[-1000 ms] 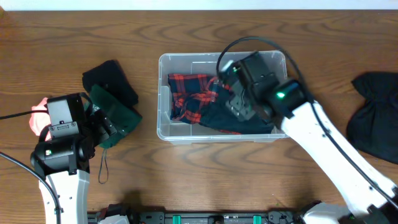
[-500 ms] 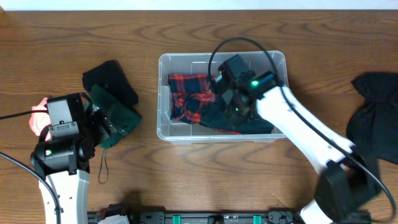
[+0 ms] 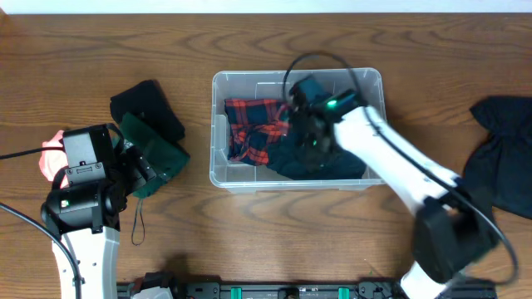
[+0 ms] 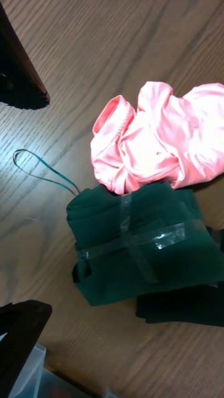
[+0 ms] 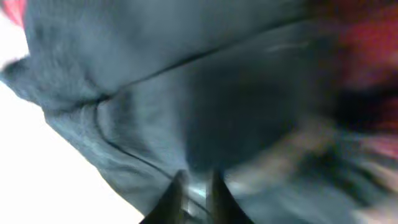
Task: Pack container
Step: 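Grasp the black garment on the right with the right gripper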
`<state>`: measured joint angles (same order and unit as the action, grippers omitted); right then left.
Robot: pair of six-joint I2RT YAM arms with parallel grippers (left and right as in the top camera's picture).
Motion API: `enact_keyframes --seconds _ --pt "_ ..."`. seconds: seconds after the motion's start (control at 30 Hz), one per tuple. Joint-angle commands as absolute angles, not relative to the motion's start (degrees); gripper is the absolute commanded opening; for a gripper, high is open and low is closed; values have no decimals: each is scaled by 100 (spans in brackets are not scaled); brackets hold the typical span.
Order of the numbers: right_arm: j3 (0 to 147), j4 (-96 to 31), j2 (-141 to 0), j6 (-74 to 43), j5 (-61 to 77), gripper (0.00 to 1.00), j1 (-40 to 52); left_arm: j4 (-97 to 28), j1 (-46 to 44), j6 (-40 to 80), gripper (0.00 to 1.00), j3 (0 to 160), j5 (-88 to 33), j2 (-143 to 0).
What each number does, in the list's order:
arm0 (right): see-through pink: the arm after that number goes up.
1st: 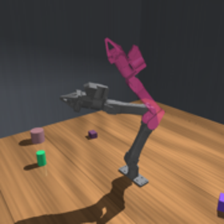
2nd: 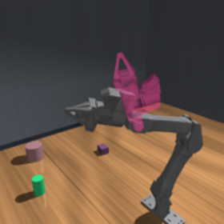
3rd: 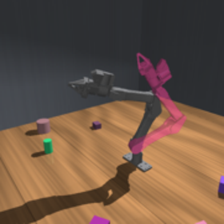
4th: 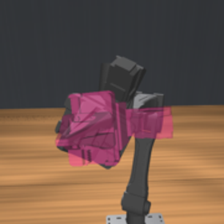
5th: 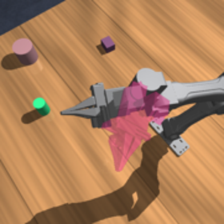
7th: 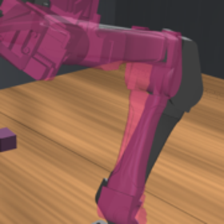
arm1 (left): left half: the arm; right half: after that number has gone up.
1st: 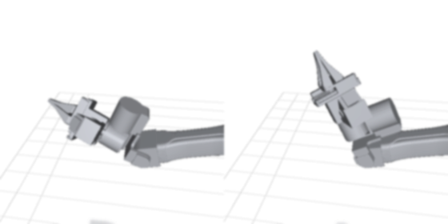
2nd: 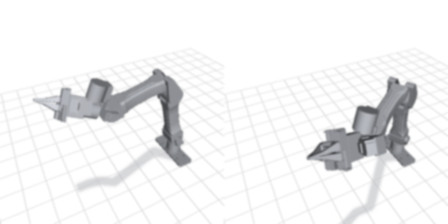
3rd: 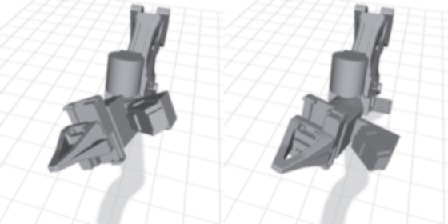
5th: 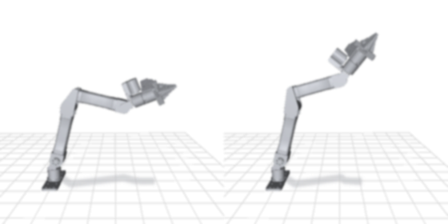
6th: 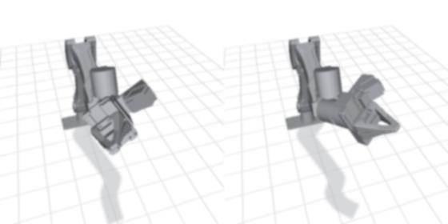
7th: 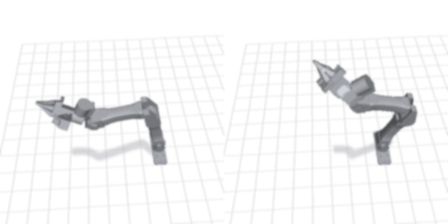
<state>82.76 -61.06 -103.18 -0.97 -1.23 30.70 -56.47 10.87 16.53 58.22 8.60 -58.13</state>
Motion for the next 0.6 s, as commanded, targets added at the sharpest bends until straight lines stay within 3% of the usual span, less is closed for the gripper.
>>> enact_keyframes --seconds 0.0,0.03,0.07,0.17,0.3,0.57 --pt "8713 -5988 -9194 -530 -1216 55 2519 -5653 1118 1688 98 5933 947 -5835" --pt "8715 -5918 -8993 -615 -1422 69 2357 -5651 1118 1688 98 5933 947 -5835" --pt "8713 -5841 -8774 -696 -1664 74 2104 -5651 1118 1688 98 5933 947 -5835" --pt "8709 -5826 -8442 -794 -2064 76 1286 -5651 1118 1688 98 5933 947 -5835" --pt "8532 -5878 -8556 -814 -2119 88 12 -5651 1118 1688 98 5933 947 -5835" --pt "8219 -5546 -10025 -801 -2003 98 -2123 -5653 1118 1750 98 5933 947 -5835"
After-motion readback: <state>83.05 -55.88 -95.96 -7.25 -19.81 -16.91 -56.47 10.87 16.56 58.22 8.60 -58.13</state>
